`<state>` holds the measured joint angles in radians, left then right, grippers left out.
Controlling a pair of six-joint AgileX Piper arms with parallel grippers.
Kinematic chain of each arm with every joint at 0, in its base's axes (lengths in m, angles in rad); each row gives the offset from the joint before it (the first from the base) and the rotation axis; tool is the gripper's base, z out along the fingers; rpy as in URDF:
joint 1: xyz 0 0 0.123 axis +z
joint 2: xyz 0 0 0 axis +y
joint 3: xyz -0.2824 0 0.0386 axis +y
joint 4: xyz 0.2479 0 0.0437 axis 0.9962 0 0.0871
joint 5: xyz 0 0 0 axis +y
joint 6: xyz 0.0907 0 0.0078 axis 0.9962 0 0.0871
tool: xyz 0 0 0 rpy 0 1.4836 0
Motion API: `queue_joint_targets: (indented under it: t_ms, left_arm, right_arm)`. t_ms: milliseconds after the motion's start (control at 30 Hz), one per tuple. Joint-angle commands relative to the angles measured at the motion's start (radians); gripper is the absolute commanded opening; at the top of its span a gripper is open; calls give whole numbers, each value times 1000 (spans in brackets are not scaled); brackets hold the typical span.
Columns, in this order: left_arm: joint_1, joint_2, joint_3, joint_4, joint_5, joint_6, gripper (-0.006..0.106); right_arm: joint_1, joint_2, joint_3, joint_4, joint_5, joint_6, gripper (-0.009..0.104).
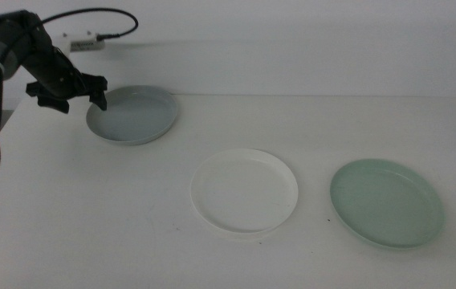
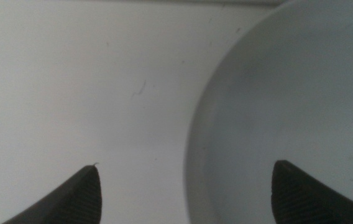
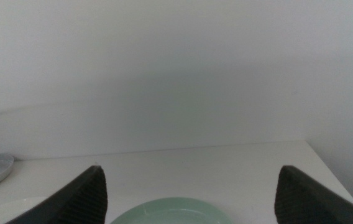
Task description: Stack the three bowls on top of each other.
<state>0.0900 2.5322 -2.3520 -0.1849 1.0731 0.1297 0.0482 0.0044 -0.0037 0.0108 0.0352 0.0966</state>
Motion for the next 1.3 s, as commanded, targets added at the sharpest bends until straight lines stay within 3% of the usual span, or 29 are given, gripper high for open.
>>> queue_joint_targets:
  t_ms: [0, 167, 333, 433, 600, 667, 800, 933, 1167, 1267]
  left_arm:
    - [0, 13, -7, -7, -5, 3, 94]
    - [0, 42, -7, -22, -8, 3, 90]
    - [0, 62, -7, -34, -6, 5, 71]
    - [0, 69, -7, -34, -6, 5, 52]
    - [0, 71, -7, -34, -29, 5, 9]
    - [0, 71, -7, -34, -33, 5, -2]
    - [0, 35, -47, -52, 59, 5, -2]
    - [-1, -130, 27, -217, 148, 154, -2]
    - [-6, -516, 495, -335, 39, 183, -2]
    - [-34, -635, 671, -340, -48, 166, -2]
  right_arm:
    - [2, -4, 4, -11, -12, -1, 93]
    - [2, -4, 4, -11, -12, -1, 93]
    - [2, -4, 4, -11, -12, -1, 93]
    - [2, -4, 4, -11, -12, -1, 93]
    - [2, -4, 4, -11, -12, -1, 93]
    - [2, -4, 4, -11, -12, -1, 93]
    - [2, -4, 4, -11, -12, -1, 93]
    - [2, -4, 4, -11, -12, -1, 93]
    - [2, -4, 4, -11, -12, -1, 93]
    - [2, -4, 4, -11, -12, -1, 93]
